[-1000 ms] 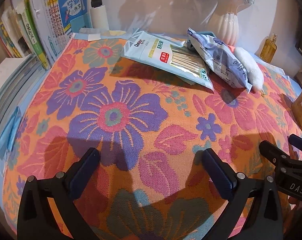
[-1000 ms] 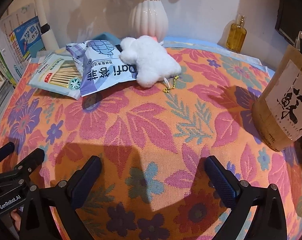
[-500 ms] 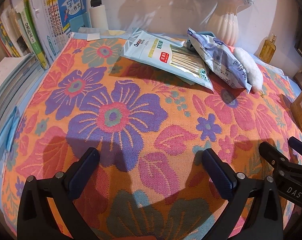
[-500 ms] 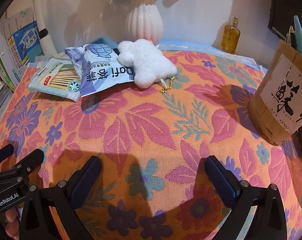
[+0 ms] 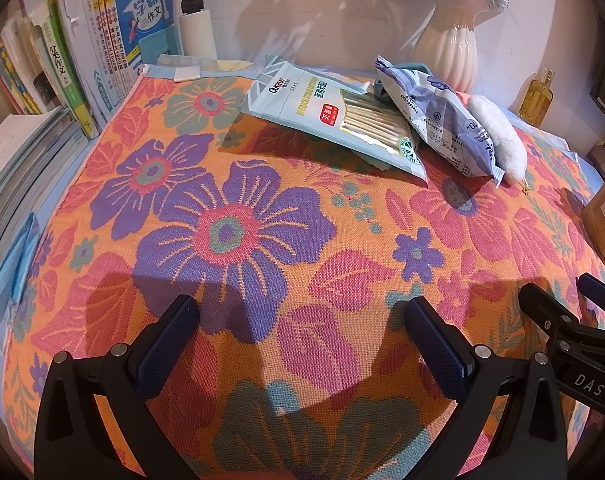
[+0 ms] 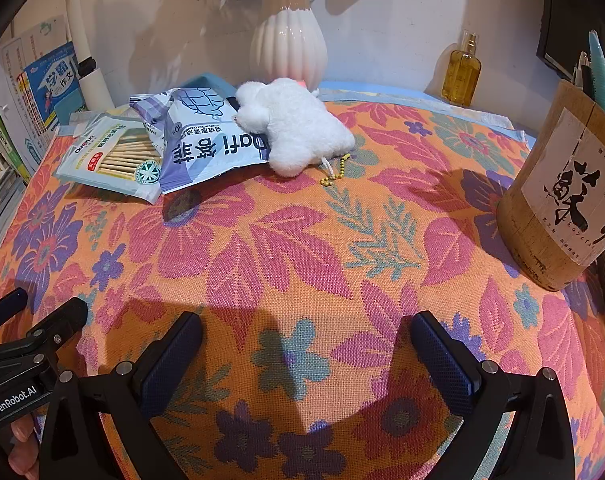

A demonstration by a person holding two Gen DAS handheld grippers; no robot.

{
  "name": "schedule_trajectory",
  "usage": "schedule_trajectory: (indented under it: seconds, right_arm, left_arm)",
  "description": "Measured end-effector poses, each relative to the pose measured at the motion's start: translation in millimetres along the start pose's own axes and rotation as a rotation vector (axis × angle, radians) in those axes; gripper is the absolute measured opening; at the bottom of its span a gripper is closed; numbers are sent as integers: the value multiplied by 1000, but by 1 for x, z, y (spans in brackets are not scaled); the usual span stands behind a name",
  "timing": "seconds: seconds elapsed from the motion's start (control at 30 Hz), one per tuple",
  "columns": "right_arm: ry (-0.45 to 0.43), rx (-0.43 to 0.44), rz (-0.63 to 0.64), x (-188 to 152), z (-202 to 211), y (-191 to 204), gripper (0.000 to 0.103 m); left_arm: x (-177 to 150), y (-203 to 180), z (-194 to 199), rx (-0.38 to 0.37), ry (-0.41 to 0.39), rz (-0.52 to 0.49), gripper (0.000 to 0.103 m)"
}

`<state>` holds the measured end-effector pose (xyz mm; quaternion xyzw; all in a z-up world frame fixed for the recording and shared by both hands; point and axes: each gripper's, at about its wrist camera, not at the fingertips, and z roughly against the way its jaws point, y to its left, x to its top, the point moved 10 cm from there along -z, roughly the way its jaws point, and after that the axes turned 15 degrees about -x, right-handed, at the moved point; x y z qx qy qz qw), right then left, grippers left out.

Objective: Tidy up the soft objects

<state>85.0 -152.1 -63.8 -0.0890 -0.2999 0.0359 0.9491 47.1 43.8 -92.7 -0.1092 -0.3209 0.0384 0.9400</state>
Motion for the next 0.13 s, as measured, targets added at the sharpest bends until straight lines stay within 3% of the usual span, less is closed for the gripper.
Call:
schedule_trajectory:
  seconds: [0.13]
  right_arm:
    - [0, 0, 0, 0, 0, 0, 103]
  left_arm:
    - [0, 0, 0, 0, 0, 0, 103]
